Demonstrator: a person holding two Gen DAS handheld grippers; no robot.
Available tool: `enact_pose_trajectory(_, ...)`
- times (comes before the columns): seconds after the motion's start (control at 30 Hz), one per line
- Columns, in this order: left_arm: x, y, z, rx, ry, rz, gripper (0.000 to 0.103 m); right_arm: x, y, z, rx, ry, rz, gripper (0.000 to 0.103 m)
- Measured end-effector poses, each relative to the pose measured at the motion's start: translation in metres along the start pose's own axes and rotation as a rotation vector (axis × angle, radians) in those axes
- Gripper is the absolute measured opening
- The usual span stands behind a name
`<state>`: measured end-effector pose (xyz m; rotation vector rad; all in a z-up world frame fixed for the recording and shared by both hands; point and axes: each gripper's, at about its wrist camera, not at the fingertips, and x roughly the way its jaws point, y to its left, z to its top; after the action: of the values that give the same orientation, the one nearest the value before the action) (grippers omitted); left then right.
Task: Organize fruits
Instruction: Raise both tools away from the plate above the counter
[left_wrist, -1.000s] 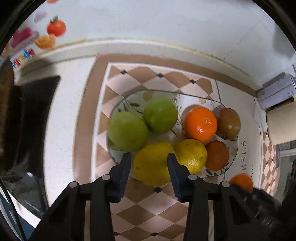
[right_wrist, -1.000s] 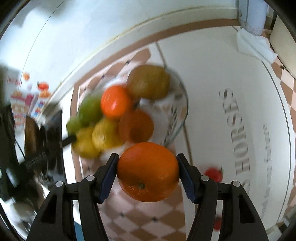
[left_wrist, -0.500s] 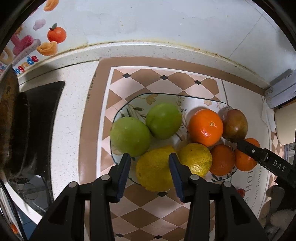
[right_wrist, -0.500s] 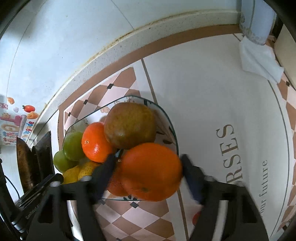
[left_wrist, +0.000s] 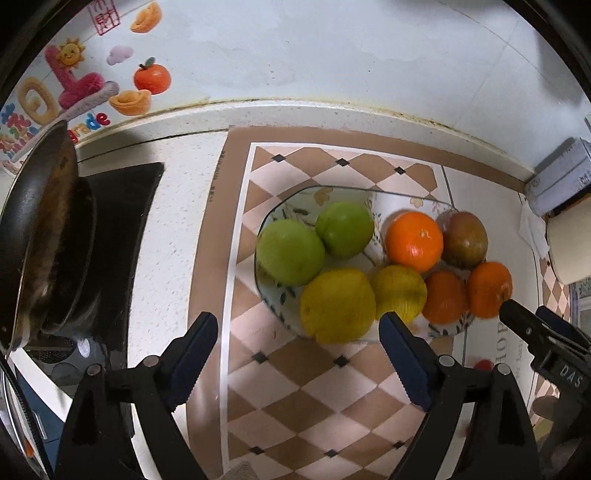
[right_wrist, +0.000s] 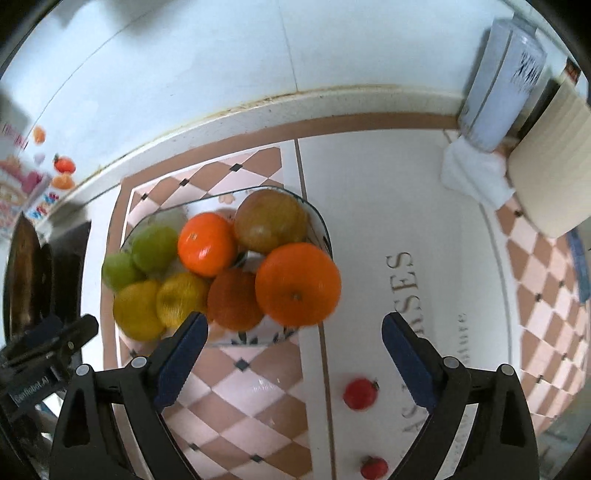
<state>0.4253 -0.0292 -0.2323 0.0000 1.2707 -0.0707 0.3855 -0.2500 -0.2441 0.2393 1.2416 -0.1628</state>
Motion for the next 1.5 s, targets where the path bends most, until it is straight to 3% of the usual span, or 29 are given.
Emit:
enact_pose_trajectory(0.2, -0.032, 0.007, -0.028, 0.007, -0.069, 0.011, 0.089, -0.039, 0.004, -0.030, -0.022, -0.041, -0.028, 0.097)
enact_pose_trajectory(0.63, -0.141, 0.007, -0.086, 0.054, -0.294, 0.015, 0.089, -0.162, 0.021, -0.084, -0.086, -0.242, -0.062, 0.097)
enact_pose_trajectory(1.13, -0.225, 0.021, -0.147, 0.081, -0.414, -0.033, 0.089, -0.267, 0.037, -0.159, -0.112, -0.395, -0.064, 0.098)
enact_pose_trajectory(1.5, -0.254, 0.029, -0.174, 0.093, -0.463, -0.055, 0.089, -0.305, 0.045, -0.195, -0.096, -0.448, -0.050, 0.099)
